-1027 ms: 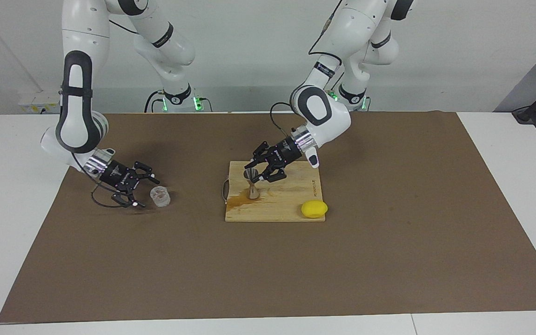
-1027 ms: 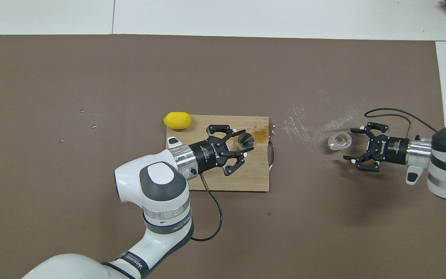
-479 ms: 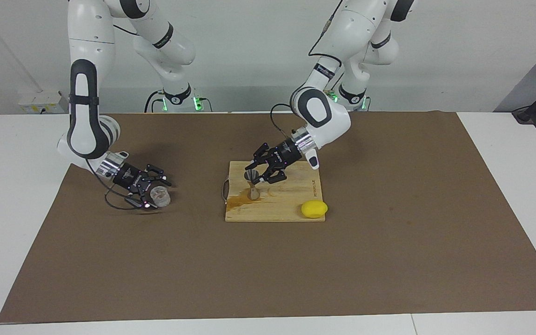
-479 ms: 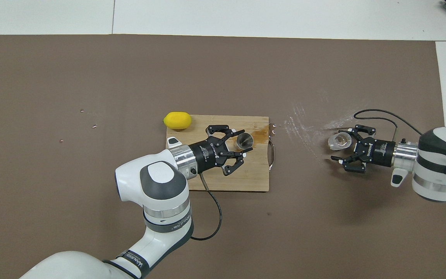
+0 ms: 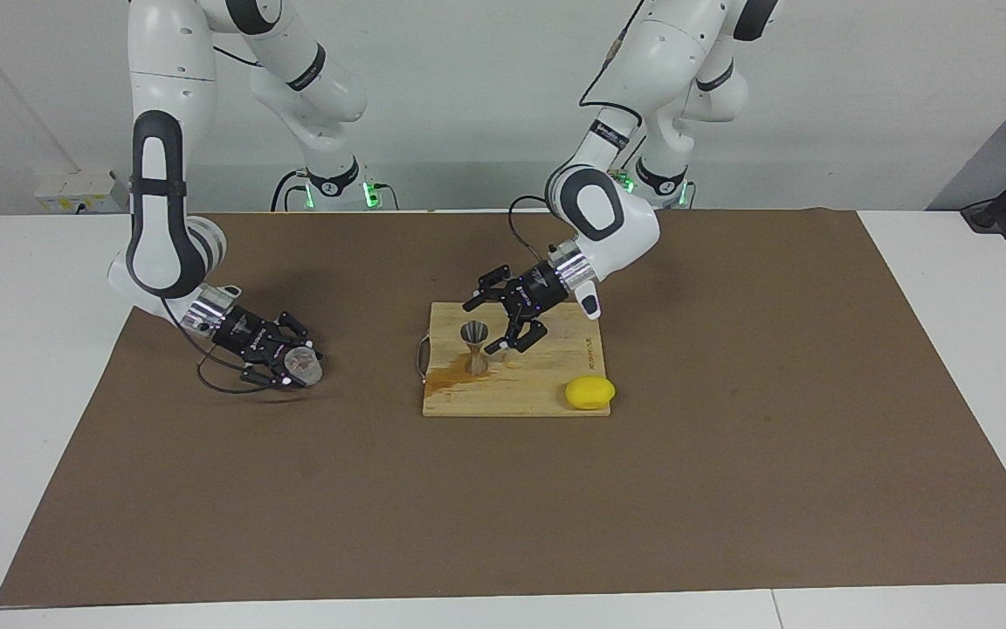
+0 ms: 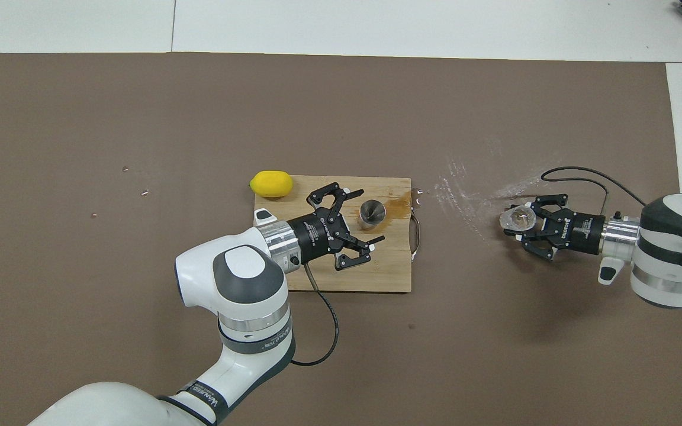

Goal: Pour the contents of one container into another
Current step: 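Withdraw the left gripper while the right gripper lifts the glass toward the board, then bring the glass above the metal cup while the left gripper returns to rest, then tilt the glass with the right gripper to pour into the metal cup, then turn the glass upright and carry it back off the board, then lower the glass onto the table and open the right gripper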

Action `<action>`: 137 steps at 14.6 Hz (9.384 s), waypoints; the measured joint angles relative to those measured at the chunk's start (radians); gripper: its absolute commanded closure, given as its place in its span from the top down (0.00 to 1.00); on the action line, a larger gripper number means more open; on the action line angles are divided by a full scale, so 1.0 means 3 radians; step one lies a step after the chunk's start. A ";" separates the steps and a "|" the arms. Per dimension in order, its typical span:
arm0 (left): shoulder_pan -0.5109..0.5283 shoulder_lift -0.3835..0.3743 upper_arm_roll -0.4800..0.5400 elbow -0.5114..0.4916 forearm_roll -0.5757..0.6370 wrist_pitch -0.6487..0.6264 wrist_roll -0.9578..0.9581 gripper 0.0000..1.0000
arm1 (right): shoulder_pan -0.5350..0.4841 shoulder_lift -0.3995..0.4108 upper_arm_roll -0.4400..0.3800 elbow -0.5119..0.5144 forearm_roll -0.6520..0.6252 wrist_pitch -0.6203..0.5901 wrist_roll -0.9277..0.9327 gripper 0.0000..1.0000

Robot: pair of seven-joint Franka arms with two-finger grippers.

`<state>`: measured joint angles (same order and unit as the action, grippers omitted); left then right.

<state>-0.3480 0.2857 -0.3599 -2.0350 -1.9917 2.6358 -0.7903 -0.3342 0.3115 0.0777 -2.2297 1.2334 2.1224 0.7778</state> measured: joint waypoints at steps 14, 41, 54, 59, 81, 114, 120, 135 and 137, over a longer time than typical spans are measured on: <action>0.0879 -0.0563 0.0077 0.0124 0.2078 -0.0206 -0.0073 1.00 | 0.0472 -0.0358 0.0013 0.0094 -0.0001 0.0252 0.0753 0.00; 0.1966 -0.1094 0.0175 0.1191 0.6649 -0.3433 0.2760 1.00 | 0.1979 -0.0603 0.0022 0.0236 -0.0689 0.1307 0.1888 0.00; 0.1210 -0.1124 0.0993 0.1346 0.6649 -0.3619 0.2805 1.00 | 0.2058 -0.0631 0.0021 0.0318 -0.1663 0.1308 0.1937 0.00; 0.1383 -0.1104 0.0829 0.1400 0.6648 -0.3686 0.2805 1.00 | 0.2107 -0.0658 0.0023 0.0360 -0.2176 0.1308 0.2086 0.00; 0.1374 -0.1086 0.0745 0.1500 0.6536 -0.3743 0.2805 1.00 | 0.2216 -0.0660 0.0024 0.0480 -0.3237 0.1307 0.2346 0.00; 0.1373 -0.1086 0.0752 0.1492 0.6536 -0.3745 0.2805 1.00 | 0.0664 -0.0331 -0.0014 0.0429 -0.1142 0.0204 0.1117 0.00; 0.1373 -0.1086 0.0752 0.1491 0.6536 -0.3745 0.2805 1.00 | 0.0213 -0.0050 -0.0015 0.0416 -0.1141 -0.0098 0.0347 0.00; 0.1373 -0.1086 0.0753 0.1491 0.6536 -0.3746 0.2805 1.00 | 0.0205 0.0006 -0.0012 0.0430 -0.1300 -0.0107 0.0028 1.00; 0.1373 -0.1086 0.0753 0.1491 0.6536 -0.3746 0.2805 1.00 | 0.0195 -0.0036 -0.0018 0.0435 -0.1519 -0.0106 0.0015 1.00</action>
<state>0.0639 -0.0403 -0.1340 -1.5877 -0.0308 1.5120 0.0512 -0.2759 0.3006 0.0722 -2.0993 0.7778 2.0907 0.7823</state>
